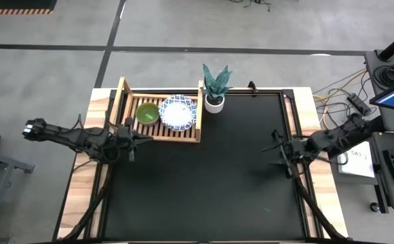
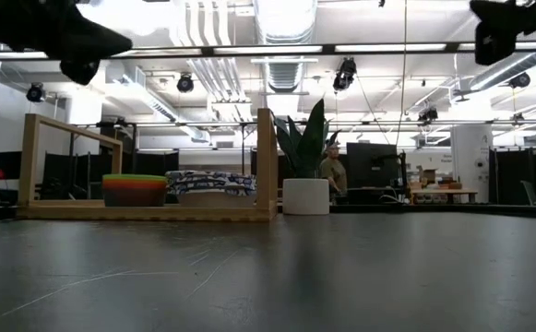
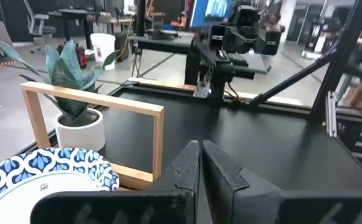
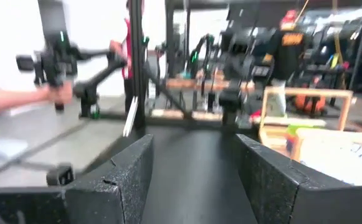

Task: Place and stack bowls onto a shelf
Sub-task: Return to Home Position

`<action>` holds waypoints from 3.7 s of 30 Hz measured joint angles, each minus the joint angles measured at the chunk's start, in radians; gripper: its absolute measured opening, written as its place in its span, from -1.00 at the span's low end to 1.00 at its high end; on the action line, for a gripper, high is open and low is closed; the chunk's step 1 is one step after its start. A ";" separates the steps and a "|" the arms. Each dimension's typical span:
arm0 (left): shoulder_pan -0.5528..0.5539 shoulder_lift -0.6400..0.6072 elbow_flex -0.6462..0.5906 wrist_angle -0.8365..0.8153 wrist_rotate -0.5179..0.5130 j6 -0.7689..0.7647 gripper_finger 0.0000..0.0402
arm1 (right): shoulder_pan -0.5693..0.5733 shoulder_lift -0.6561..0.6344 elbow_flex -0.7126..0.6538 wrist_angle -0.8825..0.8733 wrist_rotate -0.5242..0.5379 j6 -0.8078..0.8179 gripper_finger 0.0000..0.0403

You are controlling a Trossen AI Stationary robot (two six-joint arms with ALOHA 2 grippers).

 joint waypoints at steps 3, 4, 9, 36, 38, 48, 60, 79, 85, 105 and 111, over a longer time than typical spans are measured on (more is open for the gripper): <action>0.001 -0.069 -0.040 0.004 0.000 -0.004 -1.00 | -0.001 -0.075 0.000 -0.044 0.022 -0.002 0.04; 0.001 -0.093 -0.051 0.005 0.000 -0.008 -1.00 | -0.001 -0.095 0.000 -0.058 0.024 -0.003 0.04; 0.001 -0.206 -0.105 0.009 0.067 -0.014 -1.00 | 0.000 -0.126 -0.019 -0.088 0.019 -0.018 0.04; 0.002 -0.340 -0.323 0.118 0.105 -0.168 -1.00 | -0.129 -0.117 -0.194 0.097 0.155 -0.323 0.04; 0.002 -0.336 -0.323 0.118 0.105 -0.168 -1.00 | -0.129 -0.109 -0.194 0.098 0.154 -0.341 0.04; 0.001 -0.330 -0.323 0.119 0.105 -0.168 -1.00 | -0.129 -0.092 -0.194 0.073 0.209 -0.231 0.04; 0.001 -0.325 -0.323 0.119 0.104 -0.168 -1.00 | -0.129 -0.060 -0.194 0.036 0.206 0.083 0.04; 0.001 -0.320 -0.323 0.119 0.104 -0.168 -1.00 | -0.129 -0.059 -0.193 0.033 0.206 0.071 0.04; 0.001 -0.320 -0.323 0.119 0.104 -0.168 -1.00 | -0.129 -0.059 -0.193 0.033 0.206 0.071 0.04; 0.001 -0.320 -0.323 0.119 0.104 -0.168 -1.00 | -0.129 -0.059 -0.193 0.032 0.206 0.071 0.04; 0.001 -0.320 -0.323 0.119 0.104 -0.168 -1.00 | -0.129 -0.059 -0.193 0.032 0.206 0.071 0.04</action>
